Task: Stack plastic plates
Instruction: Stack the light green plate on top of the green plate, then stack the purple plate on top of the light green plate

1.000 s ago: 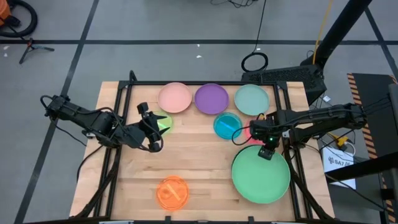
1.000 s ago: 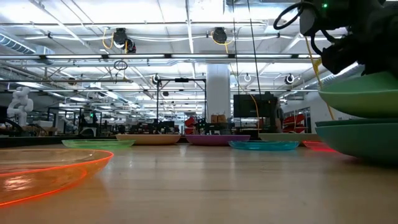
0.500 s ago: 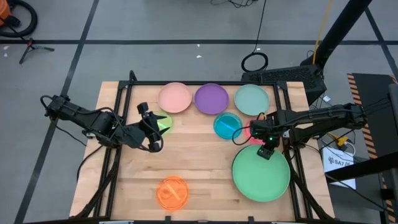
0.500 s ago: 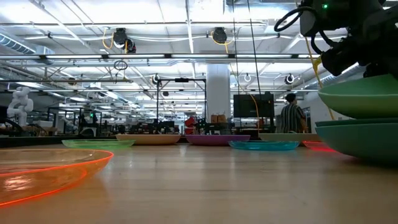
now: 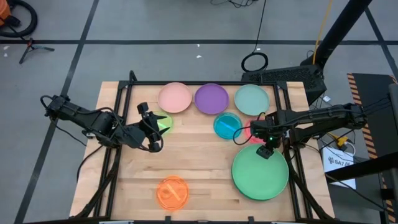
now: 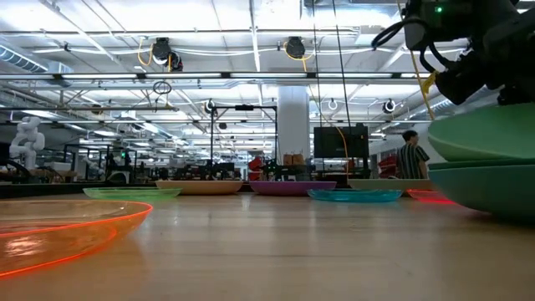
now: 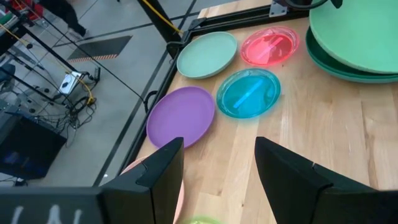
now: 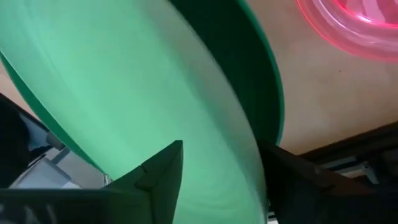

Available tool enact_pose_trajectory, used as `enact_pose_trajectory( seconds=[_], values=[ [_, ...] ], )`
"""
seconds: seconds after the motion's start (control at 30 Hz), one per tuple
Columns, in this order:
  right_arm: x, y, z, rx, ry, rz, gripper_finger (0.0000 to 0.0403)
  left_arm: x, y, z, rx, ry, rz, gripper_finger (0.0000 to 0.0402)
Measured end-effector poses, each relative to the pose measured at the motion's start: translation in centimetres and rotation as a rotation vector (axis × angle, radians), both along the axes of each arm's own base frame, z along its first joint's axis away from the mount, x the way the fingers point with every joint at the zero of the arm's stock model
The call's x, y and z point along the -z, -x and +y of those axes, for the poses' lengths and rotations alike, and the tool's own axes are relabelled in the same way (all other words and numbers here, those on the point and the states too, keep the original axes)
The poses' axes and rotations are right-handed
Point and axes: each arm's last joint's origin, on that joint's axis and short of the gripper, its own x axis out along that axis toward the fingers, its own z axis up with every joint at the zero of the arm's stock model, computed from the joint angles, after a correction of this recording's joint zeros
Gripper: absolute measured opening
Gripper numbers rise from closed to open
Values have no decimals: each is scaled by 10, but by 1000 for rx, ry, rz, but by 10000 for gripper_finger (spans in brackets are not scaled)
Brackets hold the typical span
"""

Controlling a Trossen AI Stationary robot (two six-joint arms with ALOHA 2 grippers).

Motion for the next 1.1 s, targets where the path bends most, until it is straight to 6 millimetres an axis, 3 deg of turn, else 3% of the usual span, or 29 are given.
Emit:
enact_pose_trajectory(
  seconds=[0.37,0.87,1.1],
  values=[
    [0,4,0,43,3,67,228,0,0,0,0,-1,0,202],
    [-2,16,0,77,9,206,228,0,0,0,3,-6,3,202],
    [-2,13,0,100,17,182,228,0,0,0,3,-7,7,202]
  ],
)
